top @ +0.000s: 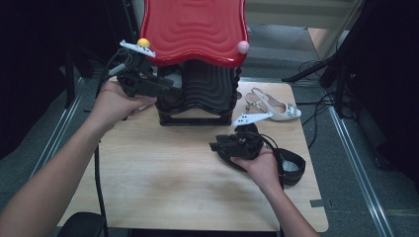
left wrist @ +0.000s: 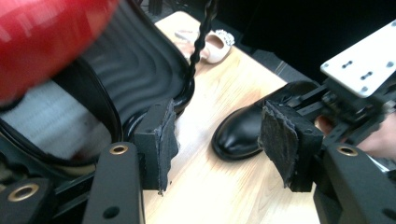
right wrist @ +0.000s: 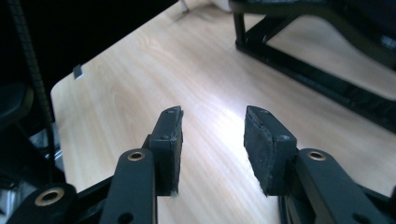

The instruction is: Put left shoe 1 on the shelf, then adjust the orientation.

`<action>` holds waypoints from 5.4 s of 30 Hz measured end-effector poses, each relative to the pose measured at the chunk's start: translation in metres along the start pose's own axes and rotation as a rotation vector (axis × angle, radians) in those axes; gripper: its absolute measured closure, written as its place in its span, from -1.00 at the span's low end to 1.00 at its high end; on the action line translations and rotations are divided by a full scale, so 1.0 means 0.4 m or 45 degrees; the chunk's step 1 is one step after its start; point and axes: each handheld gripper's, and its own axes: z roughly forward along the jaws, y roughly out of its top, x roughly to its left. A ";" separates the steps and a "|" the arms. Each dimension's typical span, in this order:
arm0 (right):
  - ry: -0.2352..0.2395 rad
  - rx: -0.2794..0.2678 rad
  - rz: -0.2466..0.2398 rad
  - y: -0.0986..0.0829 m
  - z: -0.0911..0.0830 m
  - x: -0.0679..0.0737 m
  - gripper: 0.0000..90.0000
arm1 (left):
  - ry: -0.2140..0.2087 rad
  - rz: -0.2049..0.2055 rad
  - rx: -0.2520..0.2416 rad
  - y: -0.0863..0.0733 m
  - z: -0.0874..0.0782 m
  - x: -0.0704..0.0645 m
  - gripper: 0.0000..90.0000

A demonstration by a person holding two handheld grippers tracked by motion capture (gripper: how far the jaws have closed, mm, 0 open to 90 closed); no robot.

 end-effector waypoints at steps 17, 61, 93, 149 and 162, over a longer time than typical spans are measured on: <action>-0.006 0.035 0.039 -0.088 -0.046 -0.027 0.24 | -0.015 -0.033 0.062 -0.162 0.114 -0.025 -0.03; -0.242 0.108 0.128 -0.239 -0.271 -0.107 0.32 | -0.103 -0.062 0.122 -0.333 0.232 -0.070 0.02; -0.143 0.235 0.266 -0.218 -0.164 -0.174 0.80 | -0.088 -0.085 0.090 -0.344 0.229 -0.056 -0.01; -0.110 0.143 0.112 -0.068 -0.040 -0.098 1.00 | -0.114 -0.044 0.095 -0.371 0.282 -0.076 1.00; -0.224 0.102 0.114 -0.081 -0.024 -0.171 1.00 | -0.158 -0.113 0.118 -0.392 0.336 -0.086 1.00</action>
